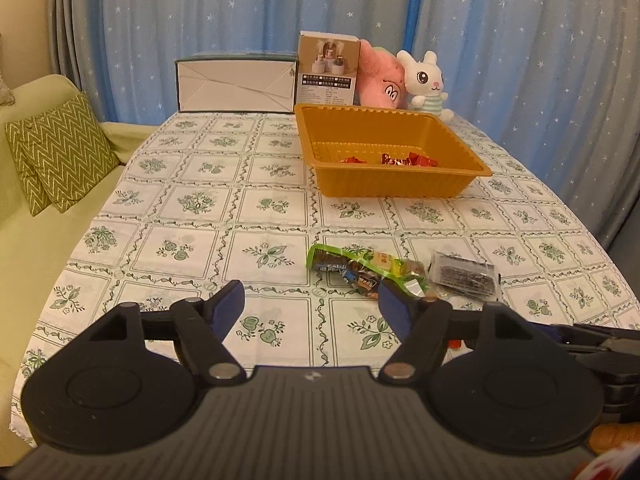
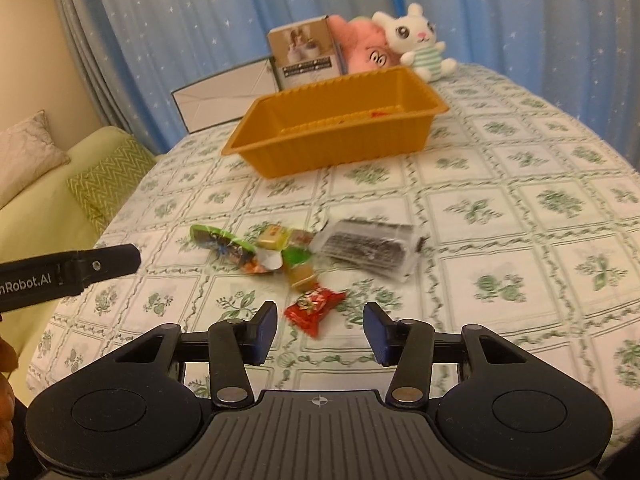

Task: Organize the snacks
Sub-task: 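Grasp a small red candy with the right tool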

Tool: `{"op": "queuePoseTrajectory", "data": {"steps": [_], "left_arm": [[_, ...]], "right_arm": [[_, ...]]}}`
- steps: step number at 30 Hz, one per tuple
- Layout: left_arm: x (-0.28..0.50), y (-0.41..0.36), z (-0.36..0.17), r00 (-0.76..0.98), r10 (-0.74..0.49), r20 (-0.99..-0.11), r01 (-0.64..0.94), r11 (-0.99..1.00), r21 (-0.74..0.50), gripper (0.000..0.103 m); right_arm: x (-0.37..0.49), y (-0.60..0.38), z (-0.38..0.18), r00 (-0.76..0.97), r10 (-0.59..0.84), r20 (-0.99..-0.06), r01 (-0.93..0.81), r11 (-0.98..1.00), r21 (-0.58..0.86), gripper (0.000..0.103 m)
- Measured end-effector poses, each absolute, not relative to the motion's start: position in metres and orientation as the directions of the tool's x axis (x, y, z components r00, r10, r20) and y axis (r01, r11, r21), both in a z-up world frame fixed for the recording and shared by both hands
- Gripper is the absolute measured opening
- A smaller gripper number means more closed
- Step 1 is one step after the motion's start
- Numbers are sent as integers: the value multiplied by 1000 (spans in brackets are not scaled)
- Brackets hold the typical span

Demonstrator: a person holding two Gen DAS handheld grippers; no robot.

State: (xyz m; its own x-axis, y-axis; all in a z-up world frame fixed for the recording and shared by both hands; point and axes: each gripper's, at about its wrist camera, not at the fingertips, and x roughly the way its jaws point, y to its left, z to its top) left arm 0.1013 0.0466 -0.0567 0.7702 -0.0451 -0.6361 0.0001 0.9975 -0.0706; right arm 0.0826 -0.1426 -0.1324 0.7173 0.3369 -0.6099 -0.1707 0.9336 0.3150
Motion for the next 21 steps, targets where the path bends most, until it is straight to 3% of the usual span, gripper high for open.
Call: {"op": "queuePoseTrajectory", "data": {"steps": [8,14,16,21], "left_arm": [[115,50,-68,753,-63,-655,12,997,-81,71],[122,51,-73,746,-72,-662,28,997,-77,70],[123,49,-74,741,-82,-667,42,996,-75,70],[127,38,-82,709,-139,-691,128,989,-67,66]], "right_arm": [[106,-126,-146,694,323,-643,-140,937,319,45],[117,-117,-152,698,291,-655,-133,951,281,32],[118,-116,-153,698,282,-659,-139,955,261,20],[110,-127,-147,717,270,-642,-146,960,240,18]]}}
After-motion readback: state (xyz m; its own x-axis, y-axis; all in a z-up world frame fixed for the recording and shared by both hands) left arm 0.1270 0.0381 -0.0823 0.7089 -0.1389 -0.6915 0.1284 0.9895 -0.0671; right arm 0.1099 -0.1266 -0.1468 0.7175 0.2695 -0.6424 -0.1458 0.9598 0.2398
